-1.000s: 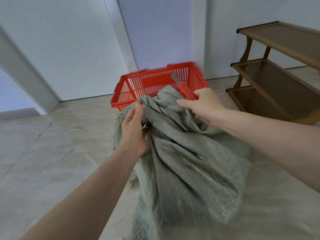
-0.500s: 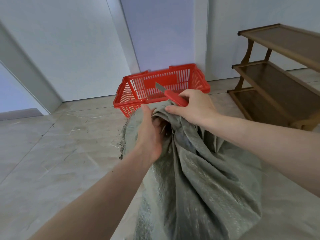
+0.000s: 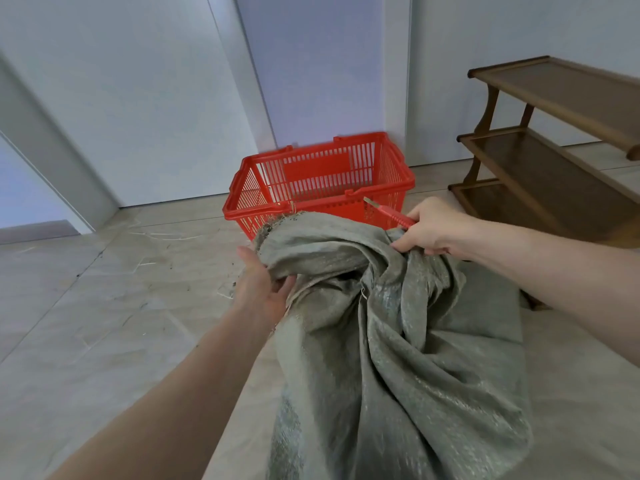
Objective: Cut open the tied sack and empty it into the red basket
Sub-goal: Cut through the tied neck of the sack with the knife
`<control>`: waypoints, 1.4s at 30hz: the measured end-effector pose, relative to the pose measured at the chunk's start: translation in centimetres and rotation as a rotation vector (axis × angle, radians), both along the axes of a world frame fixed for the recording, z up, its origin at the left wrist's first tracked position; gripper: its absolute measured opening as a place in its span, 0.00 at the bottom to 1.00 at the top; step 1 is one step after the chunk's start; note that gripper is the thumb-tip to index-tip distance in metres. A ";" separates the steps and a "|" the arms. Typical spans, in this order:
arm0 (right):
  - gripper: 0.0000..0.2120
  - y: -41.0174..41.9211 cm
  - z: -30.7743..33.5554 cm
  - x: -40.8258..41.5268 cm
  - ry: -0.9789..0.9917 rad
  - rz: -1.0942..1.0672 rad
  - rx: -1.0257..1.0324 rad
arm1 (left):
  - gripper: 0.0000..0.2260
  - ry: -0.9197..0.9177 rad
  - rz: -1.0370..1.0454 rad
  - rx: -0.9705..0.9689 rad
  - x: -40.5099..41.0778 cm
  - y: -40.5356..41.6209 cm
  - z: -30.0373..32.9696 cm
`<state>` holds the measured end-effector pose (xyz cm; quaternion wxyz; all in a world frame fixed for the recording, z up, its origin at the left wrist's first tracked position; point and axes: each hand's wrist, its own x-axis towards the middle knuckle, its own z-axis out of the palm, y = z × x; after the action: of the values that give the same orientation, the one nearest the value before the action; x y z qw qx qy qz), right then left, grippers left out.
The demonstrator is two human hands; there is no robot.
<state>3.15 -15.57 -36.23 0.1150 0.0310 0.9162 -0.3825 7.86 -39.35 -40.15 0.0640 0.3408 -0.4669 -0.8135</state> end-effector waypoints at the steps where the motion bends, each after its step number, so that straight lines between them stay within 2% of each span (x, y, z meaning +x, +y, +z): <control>1: 0.12 0.1 0.0 -0.1 0.061 -0.025 0.008 | 0.32 0.010 0.012 -0.029 0.1 -0.1 0.0; 4: 0.18 -0.5 0.6 0.0 0.317 -0.093 -0.005 | 0.32 0.074 0.006 -0.141 0.1 0.0 0.0; 6: 0.22 -1.6 1.3 0.2 0.420 -0.081 -0.050 | 0.32 0.164 -0.030 -0.179 0.2 0.8 0.7; 10: 0.28 -4.2 1.9 1.0 0.427 0.071 -0.159 | 0.35 0.292 -0.175 -0.129 0.7 3.6 1.8; 14: 0.21 -5.4 1.0 0.4 0.396 0.063 -0.249 | 0.35 0.351 -0.327 -0.084 1.5 6.0 2.5; 18: 0.13 -5.0 -0.2 -0.5 0.325 0.001 -0.333 | 0.29 0.357 -0.350 -0.151 1.9 6.2 2.8; 20: 0.08 -4.6 -0.5 -0.7 0.315 -0.030 -0.353 | 0.27 0.307 -0.282 -0.214 2.0 6.0 3.3; 22: 0.08 -4.2 -0.6 -0.8 0.322 -0.066 -0.362 | 0.26 0.200 -0.067 -0.230 1.8 5.6 3.8; 25: 0.08 -3.7 -0.7 -1.0 0.325 -0.097 -0.361 | 0.44 0.080 0.298 -0.067 1.3 3.9 4.8; 27: 0.07 -3.3 -0.7 -1.1 0.328 -0.106 -0.352 | 0.55 0.029 0.432 -0.033 0.8 2.2 4.9; 28: 0.07 -3.2 -0.8 -1.1 0.330 -0.104 -0.340 | 0.56 0.031 0.453 -0.038 0.7 1.5 4.9; 33: 0.06 -3.2 -0.7 -0.8 0.343 -0.053 -0.225 | 0.34 0.205 0.325 -0.074 0.1 0.1 4.6; 35: 0.05 -3.5 -0.1 -0.5 0.404 -0.048 -0.202 | 0.25 0.250 0.246 -0.061 0.3 0.6 4.7; 38: 0.08 -4.1 1.6 0.1 0.529 -0.081 -0.248 | 0.24 0.332 0.072 -0.058 0.7 2.5 4.5; 42: 0.17 -5.0 3.5 0.9 0.475 -0.025 -0.400 | 0.31 0.406 -0.178 -0.043 1.9 4.9 3.6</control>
<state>4.01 -20.57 -32.77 -0.1034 -0.0712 0.8234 -0.5534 9.74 -34.44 -36.57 0.0919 0.1262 -0.4899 -0.8577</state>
